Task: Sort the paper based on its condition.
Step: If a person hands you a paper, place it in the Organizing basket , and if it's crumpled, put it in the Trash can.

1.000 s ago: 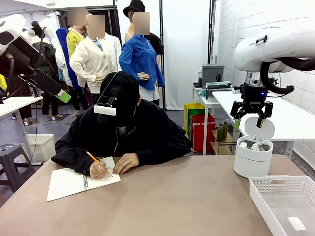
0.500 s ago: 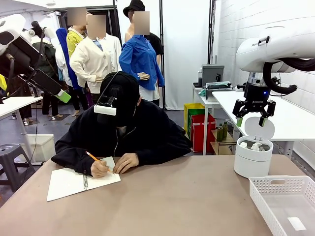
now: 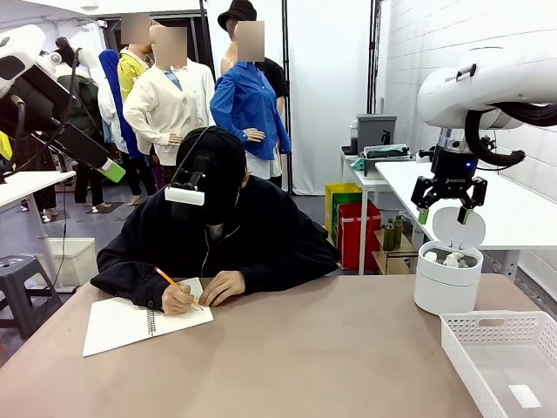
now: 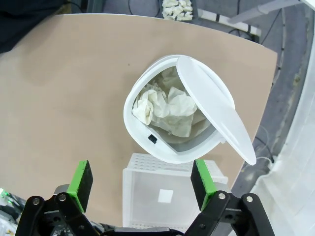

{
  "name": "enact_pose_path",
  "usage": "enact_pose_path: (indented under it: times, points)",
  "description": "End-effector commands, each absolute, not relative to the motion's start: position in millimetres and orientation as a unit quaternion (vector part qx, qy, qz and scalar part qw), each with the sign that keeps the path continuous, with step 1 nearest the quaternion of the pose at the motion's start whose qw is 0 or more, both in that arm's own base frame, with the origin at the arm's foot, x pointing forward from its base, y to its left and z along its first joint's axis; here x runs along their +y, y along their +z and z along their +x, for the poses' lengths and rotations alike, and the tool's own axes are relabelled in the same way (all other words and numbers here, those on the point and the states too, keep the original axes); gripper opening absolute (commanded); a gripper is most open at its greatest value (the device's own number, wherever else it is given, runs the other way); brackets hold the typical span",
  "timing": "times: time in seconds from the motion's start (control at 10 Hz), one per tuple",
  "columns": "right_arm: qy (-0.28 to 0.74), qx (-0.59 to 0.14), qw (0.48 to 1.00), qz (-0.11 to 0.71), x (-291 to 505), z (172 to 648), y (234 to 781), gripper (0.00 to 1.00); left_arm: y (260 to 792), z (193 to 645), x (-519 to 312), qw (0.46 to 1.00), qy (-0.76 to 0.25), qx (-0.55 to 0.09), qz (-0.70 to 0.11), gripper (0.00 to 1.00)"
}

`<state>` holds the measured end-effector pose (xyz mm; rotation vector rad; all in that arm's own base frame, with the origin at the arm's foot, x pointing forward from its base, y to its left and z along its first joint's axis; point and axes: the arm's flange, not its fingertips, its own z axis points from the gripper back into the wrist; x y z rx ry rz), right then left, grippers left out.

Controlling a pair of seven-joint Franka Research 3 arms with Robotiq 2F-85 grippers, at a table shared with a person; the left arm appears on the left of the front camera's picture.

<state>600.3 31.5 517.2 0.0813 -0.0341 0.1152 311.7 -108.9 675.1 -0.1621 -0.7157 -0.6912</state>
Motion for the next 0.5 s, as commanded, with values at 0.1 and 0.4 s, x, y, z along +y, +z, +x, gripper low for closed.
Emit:
enact_pose_path:
  times: [0.1, 0.4]
  points:
    - [0.047, -0.022, 0.998, 0.035, 33.1, 602.9, 514.9, 1.0, 675.7, 311.6, -107.6, 0.876, -0.33, -0.344, -0.079, 1.0]
    - [0.047, -0.022, 0.998, 0.035, 33.1, 602.9, 514.9, 1.0, 675.7, 311.6, -107.6, 0.876, -0.33, -0.344, -0.079, 1.0]
